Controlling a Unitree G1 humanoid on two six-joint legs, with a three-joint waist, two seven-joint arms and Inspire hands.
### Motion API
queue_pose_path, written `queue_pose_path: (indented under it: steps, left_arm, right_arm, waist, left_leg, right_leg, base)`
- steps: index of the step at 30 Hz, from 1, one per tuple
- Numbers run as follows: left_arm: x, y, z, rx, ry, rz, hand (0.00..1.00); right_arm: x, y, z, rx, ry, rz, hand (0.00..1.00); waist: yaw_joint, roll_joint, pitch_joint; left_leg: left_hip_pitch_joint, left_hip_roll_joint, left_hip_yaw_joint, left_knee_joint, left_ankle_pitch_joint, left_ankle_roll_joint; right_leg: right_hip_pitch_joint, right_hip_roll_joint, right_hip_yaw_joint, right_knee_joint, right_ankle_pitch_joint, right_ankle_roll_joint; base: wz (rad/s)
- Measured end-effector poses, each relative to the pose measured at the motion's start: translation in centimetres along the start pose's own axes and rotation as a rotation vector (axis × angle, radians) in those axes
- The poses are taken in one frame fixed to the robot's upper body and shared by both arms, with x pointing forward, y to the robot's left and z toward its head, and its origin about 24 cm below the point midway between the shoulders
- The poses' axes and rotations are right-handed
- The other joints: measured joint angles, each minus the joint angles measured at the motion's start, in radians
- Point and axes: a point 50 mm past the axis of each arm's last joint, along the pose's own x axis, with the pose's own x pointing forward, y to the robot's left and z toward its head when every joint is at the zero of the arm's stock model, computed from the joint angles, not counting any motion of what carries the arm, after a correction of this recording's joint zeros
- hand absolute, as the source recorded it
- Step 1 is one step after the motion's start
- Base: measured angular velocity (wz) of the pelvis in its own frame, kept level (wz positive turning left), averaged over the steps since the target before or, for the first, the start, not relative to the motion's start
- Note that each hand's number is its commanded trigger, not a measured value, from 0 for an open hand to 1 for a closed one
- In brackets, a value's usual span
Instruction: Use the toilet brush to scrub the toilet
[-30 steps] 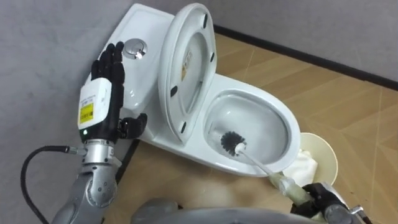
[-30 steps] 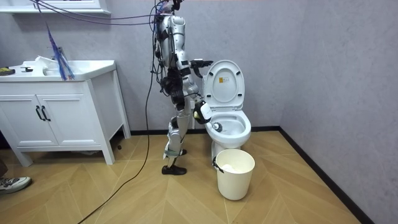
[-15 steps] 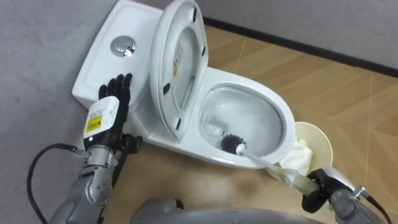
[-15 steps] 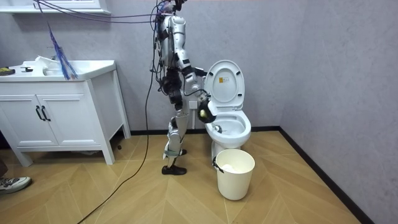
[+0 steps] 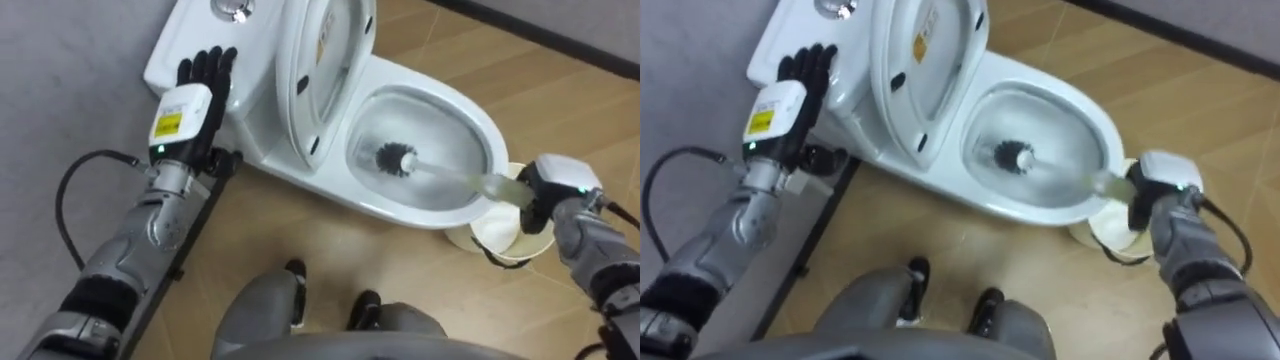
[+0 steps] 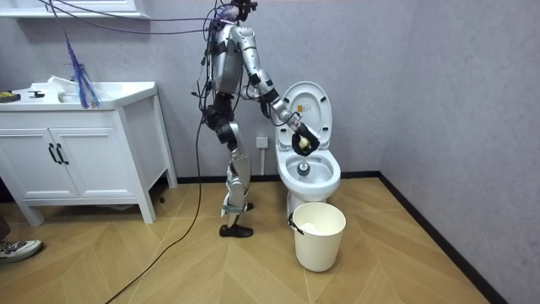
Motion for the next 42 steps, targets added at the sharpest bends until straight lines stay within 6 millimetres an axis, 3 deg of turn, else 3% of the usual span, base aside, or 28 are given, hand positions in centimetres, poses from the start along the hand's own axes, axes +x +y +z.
queue_pose_path:
  steps: [3,5,12,15,20,25,28,32,37,39,41,42]
  left_arm:
    - [0.7,0.5,0.4,0.017,-0.028,0.031,0.0]
    - [1.3,0.9,1.0,0.021,-0.056,0.061,0.0]
    - [2.6,2.2,2.3,0.039,-0.134,0.155,0.0]
    - [2.7,2.3,2.1,0.042,-0.128,0.176,0.0]
    - [2.2,2.3,1.7,0.034,-0.092,0.215,0.0]
    - [2.0,2.3,1.4,0.054,-0.062,0.234,0.0]
    - [2.2,2.3,1.4,0.06,-0.05,0.233,0.0]
    - [2.2,2.2,1.3,0.069,-0.034,0.218,0.0]
    - [2.1,1.8,1.5,0.072,-0.043,0.196,0.0]
    - [1.9,1.5,1.5,0.071,-0.044,0.187,0.0]
    - [1.6,1.0,1.4,0.065,-0.033,0.176,0.0]
    - [1.5,0.9,1.3,0.065,-0.029,0.172,0.0]
  right_arm:
    - [0.8,-2.0,1.0,-0.022,-0.034,-0.094,1.0]
    - [1.2,-3.2,1.3,-0.057,-0.052,-0.142,1.0]
    - [1.4,-4.8,0.8,-0.115,-0.045,-0.219,1.0]
    - [1.4,-5.0,0.6,-0.031,-0.023,-0.234,1.0]
    - [1.4,-5.6,-0.7,0.288,0.099,-0.284,1.0]
    - [1.3,-5.9,-1.9,0.353,0.164,-0.313,1.0]
    - [1.3,-6.0,-1.8,0.308,0.15,-0.311,1.0]
    - [1.4,-5.8,-0.7,0.075,0.069,-0.292,1.0]
    - [0.7,-3.5,1.5,-0.208,-0.081,-0.217,1.0]
    - [0.3,-2.6,1.4,-0.24,-0.066,-0.201,1.0]
    - [-0.2,-1.6,1.2,-0.269,-0.061,-0.178,1.0]
    - [-0.3,-1.4,1.3,-0.271,-0.059,-0.175,1.0]
  waist:
    - [0.011,0.003,0.0058]
    - [0.023,0.005,0.017]
    - [0.048,0.009,0.0232]
    - [0.049,0.01,0.0241]
    - [0.036,0.012,0.0256]
    - [0.014,0.025,0.0263]
    - [0.008,0.027,0.0262]
    - [0.007,0.034,0.0261]
    - [0.022,0.047,0.0232]
    - [0.023,0.053,0.0202]
    - [0.019,0.071,0.0084]
    - [0.019,0.075,0.0066]
  left_leg:
    - [-0.051,-0.009,0.001,0.012,0.012,0.0]
    - [-0.088,-0.015,0.001,0.031,0.012,0.0]
    - [-0.193,-0.016,0.006,0.083,0.014,0.001]
    - [-0.204,-0.016,0.011,0.081,0.015,0.0]
    - [-0.205,-0.016,0.034,0.062,0.021,-0.002]
    - [-0.213,-0.016,0.029,0.066,0.022,-0.004]
    - [-0.21,-0.023,0.035,0.065,0.025,-0.003]
    - [-0.204,-0.026,0.036,0.065,0.024,-0.003]
    - [-0.203,-0.028,0.029,0.059,0.024,-0.004]
    - [-0.201,-0.031,0.029,0.056,0.024,-0.004]
    - [-0.197,-0.029,0.024,0.05,0.024,-0.004]
    - [-0.194,-0.03,0.024,0.047,0.024,-0.004]
  right_leg:
    - [-0.064,-0.018,-0.001,0.044,-0.006,-0.008]
    - [-0.107,-0.031,-0.003,0.082,-0.019,-0.013]
    - [-0.216,-0.047,0.003,0.143,-0.031,-0.02]
    - [-0.238,-0.047,0.018,0.154,-0.034,-0.022]
    - [-0.258,-0.052,0.037,0.156,-0.038,-0.023]
    - [-0.261,-0.055,0.025,0.157,-0.04,-0.027]
    - [-0.267,-0.065,0.028,0.171,-0.05,-0.026]
    - [-0.266,-0.068,0.032,0.177,-0.055,-0.024]
    - [-0.262,-0.064,0.026,0.171,-0.056,-0.024]
    - [-0.261,-0.064,0.026,0.17,-0.057,-0.023]
    - [-0.248,-0.054,0.021,0.147,-0.052,-0.02]
    - [-0.244,-0.051,0.021,0.14,-0.05,-0.019]
  base:
    - [0.0]
    - [0.03]
    - [0.01]
    - [-0.09]
    - [-0.06]
    - [0.05]
    - [0.04]
    - [0.0]
    - [0.03]
    - [0.02]
    - [0.0]
    - [0.0]
